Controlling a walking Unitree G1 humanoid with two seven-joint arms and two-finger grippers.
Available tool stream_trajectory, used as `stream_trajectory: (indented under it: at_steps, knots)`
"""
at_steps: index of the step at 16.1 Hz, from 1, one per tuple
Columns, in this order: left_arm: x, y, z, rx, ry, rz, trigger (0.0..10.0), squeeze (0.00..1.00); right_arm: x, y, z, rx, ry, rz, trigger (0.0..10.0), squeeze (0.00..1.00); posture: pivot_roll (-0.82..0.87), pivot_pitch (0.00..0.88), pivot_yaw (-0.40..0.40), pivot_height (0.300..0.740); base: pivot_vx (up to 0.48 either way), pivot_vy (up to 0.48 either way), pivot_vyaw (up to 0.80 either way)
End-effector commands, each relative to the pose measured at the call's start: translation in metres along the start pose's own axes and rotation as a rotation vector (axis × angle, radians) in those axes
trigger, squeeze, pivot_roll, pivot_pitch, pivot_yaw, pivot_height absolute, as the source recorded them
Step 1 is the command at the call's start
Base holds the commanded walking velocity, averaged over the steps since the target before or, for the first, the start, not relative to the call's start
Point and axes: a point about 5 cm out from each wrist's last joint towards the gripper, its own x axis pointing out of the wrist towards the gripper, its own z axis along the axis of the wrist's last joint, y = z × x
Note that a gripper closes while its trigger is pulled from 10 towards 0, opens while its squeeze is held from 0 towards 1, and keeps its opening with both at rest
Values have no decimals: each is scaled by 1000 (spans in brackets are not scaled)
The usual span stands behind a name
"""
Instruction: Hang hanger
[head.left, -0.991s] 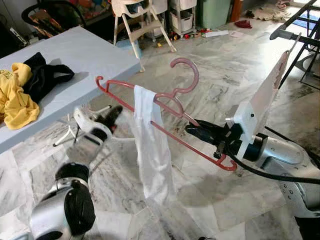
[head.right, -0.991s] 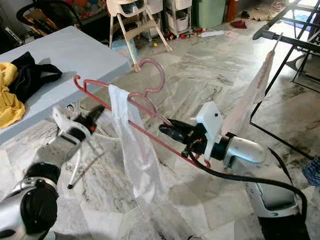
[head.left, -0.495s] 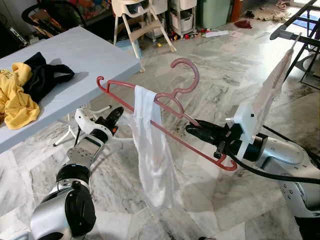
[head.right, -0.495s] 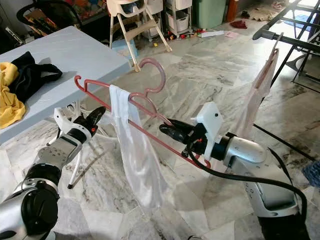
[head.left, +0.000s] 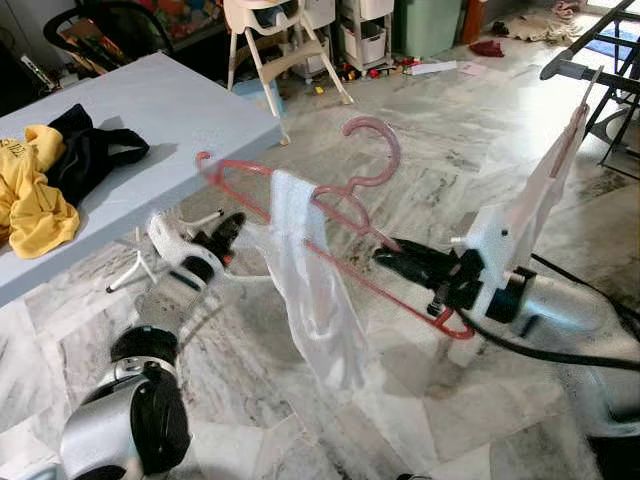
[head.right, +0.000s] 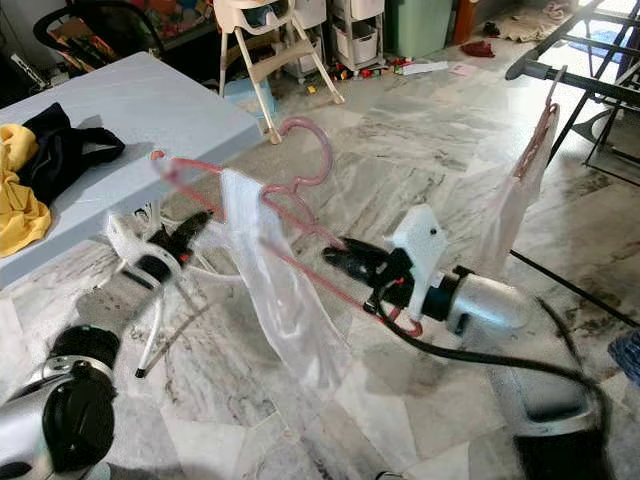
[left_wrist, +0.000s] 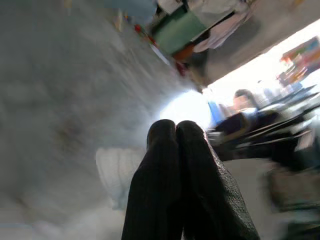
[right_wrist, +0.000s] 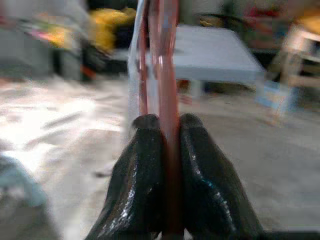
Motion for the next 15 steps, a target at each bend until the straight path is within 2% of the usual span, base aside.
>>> stream_trajectory:
  at_steps: [1, 2, 4, 7, 11, 15]
  knots:
    - [-6, 8, 4, 86, -17, 43, 0, 0, 4, 2, -13, -19, 48, -58, 10000, 0, -168, 84, 159, 740, 0, 0, 0]
    - [-10, 14, -8, 86, 6, 73, 0, 0, 6, 1, -20, -18, 67, -124, 10000, 0, -167, 82, 157, 740, 0, 0, 0]
    - [-13, 19, -18, 78, 18, 100, 0, 0, 9, -3, -25, -10, 67, -223, 10000, 0, -167, 81, 155, 740, 0, 0, 0]
    - [-15, 23, -24, 117, 32, 123, 0, 0, 8, 0, -24, -32, 40, -210, 10000, 0, -176, 81, 161, 740, 0, 0, 0]
    - [-13, 26, -16, 160, 18, 171, 0, 0, -4, -5, -22, -29, 17, -201, 10000, 0, -184, 87, 168, 740, 0, 0, 0]
    - [-3, 16, 8, 275, -34, 166, 0, 0, -16, 5, -15, -3, -16, -32, 10000, 0, -182, 89, 184, 740, 0, 0, 0]
